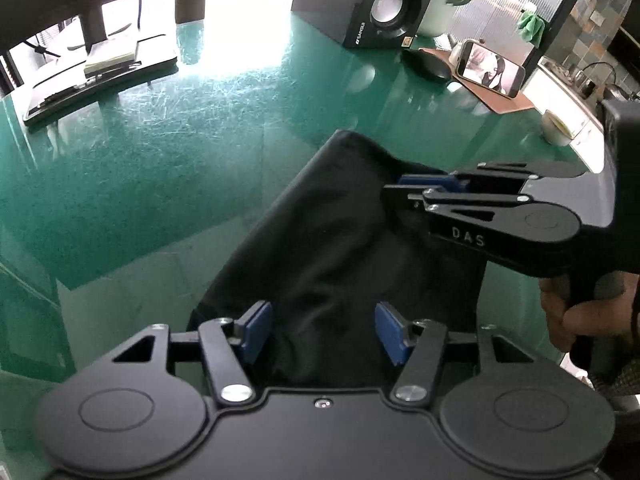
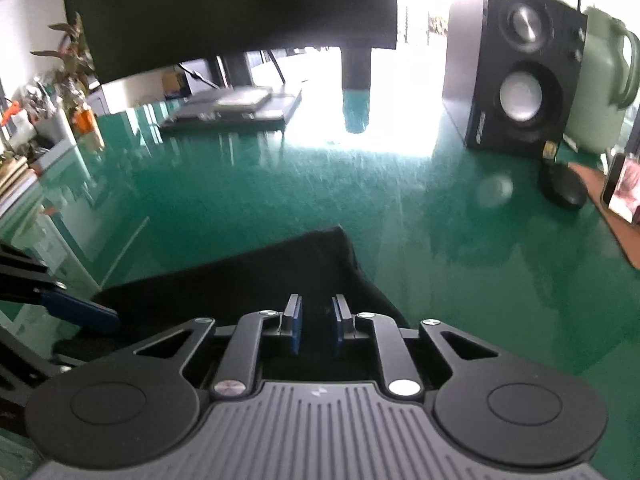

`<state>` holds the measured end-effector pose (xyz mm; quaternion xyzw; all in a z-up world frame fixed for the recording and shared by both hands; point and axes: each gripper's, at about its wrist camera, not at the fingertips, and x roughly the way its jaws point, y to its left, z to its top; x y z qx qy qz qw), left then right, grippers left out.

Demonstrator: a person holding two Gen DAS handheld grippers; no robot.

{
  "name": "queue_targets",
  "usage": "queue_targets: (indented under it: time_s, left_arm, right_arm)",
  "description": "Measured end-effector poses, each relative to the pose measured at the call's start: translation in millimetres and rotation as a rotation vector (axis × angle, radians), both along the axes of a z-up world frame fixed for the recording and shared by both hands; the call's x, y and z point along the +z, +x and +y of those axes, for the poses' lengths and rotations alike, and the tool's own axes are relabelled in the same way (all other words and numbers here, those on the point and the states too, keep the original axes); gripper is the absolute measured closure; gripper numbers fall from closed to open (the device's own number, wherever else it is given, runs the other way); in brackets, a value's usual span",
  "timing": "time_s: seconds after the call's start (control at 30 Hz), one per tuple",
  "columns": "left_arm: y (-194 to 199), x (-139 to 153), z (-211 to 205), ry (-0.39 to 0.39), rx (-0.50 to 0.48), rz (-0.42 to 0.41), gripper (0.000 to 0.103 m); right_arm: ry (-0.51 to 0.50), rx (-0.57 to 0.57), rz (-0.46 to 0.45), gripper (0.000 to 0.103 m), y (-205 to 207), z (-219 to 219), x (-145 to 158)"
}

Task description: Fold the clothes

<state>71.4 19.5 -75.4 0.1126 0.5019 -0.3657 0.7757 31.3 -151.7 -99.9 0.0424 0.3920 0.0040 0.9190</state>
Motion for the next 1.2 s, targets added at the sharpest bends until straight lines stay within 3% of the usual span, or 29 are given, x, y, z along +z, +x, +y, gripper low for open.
queue_targets:
  time_s: [0.13, 0.3, 0.37, 0.43, 0.5, 0.57, 0.6, 0.67, 0.7, 0.83, 0.93, 1.2]
  left_arm:
    - [0, -2, -1, 0.01, -0.014, -0.002, 0.045]
    - [1, -1, -2, -0.006, -0.027, 0.003, 0.041]
    - [1, 5, -2, -0.022, -0.025, 0.007, 0.041]
    - [2, 8, -3, -0.046, -0.042, 0.01, 0.04]
    - [3, 2, -6, -0.015, -0.052, 0.008, 0.04]
    - [5, -3, -7, 0.005, -0.053, 0.013, 0.04]
    - [5, 0, -6, -0.001, -0.055, 0.013, 0.04]
    - [5, 8, -4, -0.021, -0.057, 0.005, 0.039]
    - [6, 17, 0, -0.056, -0.055, -0.015, 0.038]
    - [10, 17, 1, -0.073, -0.076, 0.009, 0.037]
    - [-2, 5, -6, -0.035, -0.145, 0.049, 0.039]
    - [-32, -1, -21, 0.026, -0.171, 0.005, 0.035]
  right_arm:
    - [0.052, -0.009, 0.004, 0.093, -2, -5, -3]
    - [0.118, -0.195, -0.041, 0.09, -10, -42, 12]
    - [0.133, -0.216, -0.067, 0.089, -16, -49, 20]
    - [0.161, -0.17, -0.081, 0.092, -20, -45, 26]
    - [0.173, -0.129, -0.068, 0.092, -17, -37, 24]
    - [0.216, -0.069, -0.006, 0.095, -7, -23, 6]
    - [0.16, -0.107, 0.027, 0.103, -2, -21, -7]
    - [0.193, -0.216, -0.018, 0.102, -11, -40, -3]
    - [0.207, -0.268, -0.04, 0.09, -16, -48, -1]
    - [0.172, -0.186, -0.084, 0.089, -40, -49, 18]
    - [0.147, -0.085, -0.007, 0.09, -52, -35, 10]
    - [0.106, -0.055, 0.02, 0.095, -41, -33, 0]
